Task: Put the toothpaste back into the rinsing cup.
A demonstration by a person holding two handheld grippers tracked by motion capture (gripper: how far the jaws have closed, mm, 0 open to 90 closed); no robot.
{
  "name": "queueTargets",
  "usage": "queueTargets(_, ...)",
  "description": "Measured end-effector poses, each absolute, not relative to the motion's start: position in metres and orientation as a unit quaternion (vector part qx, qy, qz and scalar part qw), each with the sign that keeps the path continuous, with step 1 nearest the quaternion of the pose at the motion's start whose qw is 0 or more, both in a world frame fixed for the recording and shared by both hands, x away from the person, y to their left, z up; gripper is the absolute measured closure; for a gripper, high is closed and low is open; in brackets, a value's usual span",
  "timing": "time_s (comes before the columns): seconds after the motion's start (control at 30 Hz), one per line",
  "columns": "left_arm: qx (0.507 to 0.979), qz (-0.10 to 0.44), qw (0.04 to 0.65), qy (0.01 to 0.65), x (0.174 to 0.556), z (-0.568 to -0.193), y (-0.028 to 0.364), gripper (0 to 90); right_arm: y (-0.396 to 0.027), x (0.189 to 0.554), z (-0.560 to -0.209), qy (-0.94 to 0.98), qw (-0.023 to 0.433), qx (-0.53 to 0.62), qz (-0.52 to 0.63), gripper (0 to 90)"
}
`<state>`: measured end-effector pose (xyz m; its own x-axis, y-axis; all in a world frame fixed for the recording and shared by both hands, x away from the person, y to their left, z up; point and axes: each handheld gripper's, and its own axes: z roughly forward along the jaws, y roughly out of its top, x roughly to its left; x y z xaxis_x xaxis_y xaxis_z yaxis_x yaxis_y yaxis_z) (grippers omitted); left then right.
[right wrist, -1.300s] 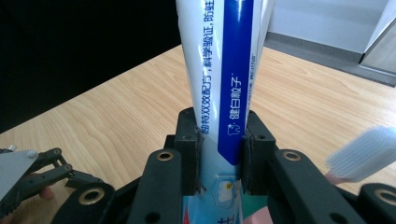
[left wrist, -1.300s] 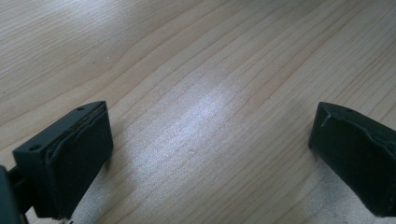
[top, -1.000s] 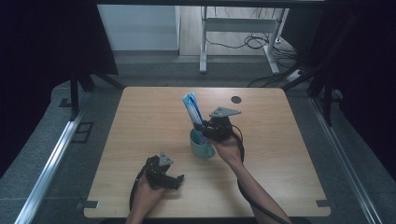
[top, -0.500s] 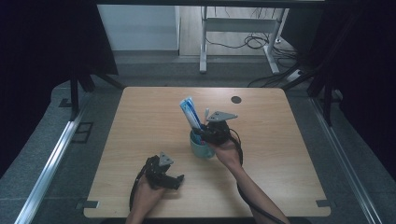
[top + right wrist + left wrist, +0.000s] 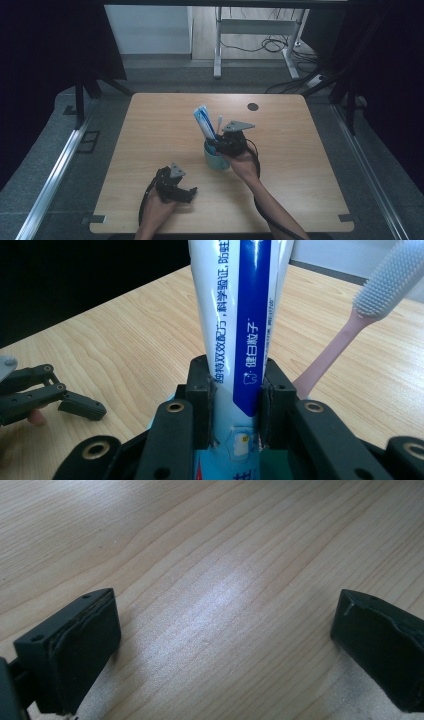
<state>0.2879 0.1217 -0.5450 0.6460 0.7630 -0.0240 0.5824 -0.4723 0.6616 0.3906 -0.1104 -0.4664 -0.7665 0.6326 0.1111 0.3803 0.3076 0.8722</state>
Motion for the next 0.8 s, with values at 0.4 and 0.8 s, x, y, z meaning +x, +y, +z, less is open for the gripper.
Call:
queueTargets(0.4,0.847,0.139,0.326,0.398,0.2879,-0.5451,0.1216,0.0,-0.1138,0.3906,-0.4690,0.799,0.118,0.317,0.497,69.7)
queueTargets(0.8,0.847,0.139,0.326,0.397,0.2880,-0.5451,0.1217,0.0,-0.1183,0.3898,-0.4764,0.808,0.108,0.317,0.484,68.5)
